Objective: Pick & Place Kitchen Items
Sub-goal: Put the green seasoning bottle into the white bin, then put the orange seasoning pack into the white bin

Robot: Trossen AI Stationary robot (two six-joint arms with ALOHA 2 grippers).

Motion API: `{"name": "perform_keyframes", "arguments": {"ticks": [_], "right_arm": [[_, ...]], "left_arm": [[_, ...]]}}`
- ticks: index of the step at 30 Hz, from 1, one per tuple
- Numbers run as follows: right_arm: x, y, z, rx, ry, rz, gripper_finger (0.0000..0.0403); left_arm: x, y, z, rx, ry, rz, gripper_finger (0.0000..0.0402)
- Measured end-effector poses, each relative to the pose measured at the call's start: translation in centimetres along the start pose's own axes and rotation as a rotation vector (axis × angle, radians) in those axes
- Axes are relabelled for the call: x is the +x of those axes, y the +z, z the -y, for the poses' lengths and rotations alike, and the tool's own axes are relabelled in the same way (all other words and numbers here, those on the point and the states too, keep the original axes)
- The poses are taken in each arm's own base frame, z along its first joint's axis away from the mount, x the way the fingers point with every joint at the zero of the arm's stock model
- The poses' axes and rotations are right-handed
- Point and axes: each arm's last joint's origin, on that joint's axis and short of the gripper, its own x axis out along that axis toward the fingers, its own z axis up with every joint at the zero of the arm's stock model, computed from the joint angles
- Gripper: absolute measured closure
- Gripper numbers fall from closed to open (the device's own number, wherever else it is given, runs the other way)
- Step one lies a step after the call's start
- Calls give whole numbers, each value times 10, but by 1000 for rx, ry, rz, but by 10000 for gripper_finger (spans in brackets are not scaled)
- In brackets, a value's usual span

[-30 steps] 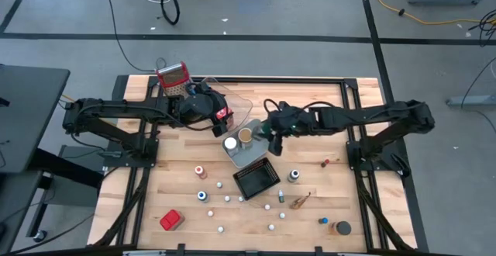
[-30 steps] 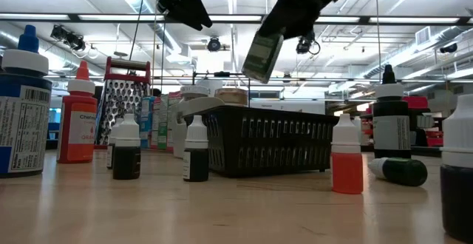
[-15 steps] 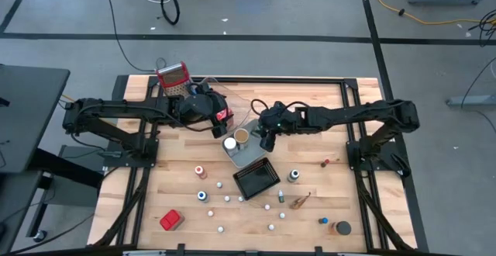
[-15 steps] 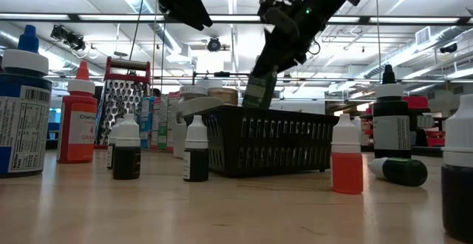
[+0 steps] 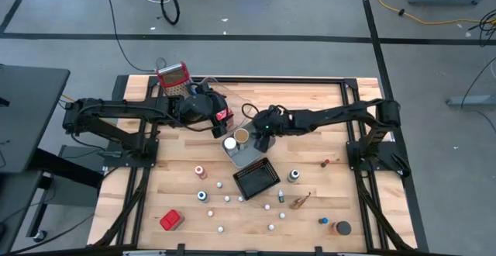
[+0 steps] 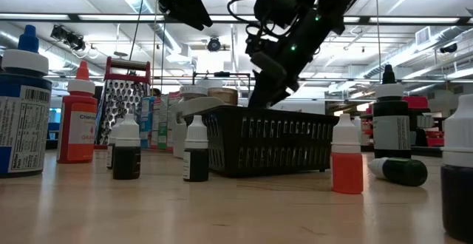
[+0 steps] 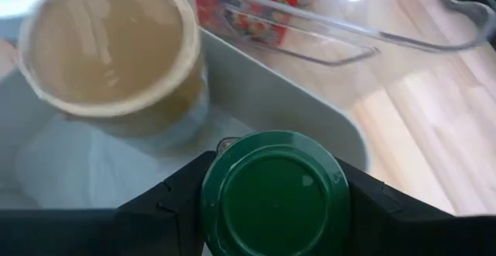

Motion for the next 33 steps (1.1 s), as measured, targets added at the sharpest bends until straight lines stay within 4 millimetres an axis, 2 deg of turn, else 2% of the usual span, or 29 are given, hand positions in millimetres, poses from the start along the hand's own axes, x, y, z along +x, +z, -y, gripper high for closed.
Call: {"name": "perform_keyframes", "arguments": {"ticks": [7,12,16,22,33], "right_arm": [[2,3,-2,-5,89,19,159],[2,6,-2,-24,52,58,123],[-2,9,0,-39,19,79,110],[-26,16,-3,-77,114,127,117],[-96,17,-7,22,331,114,146]], "left_arm": [[0,0,0,-9,0,0,74],[0,0,0,-12,-3,0,74],[0,0,0,-15,-3,0,74],[0,0,0,-31,-1,0,74],[0,0,0,-38,0,0,74]]}}
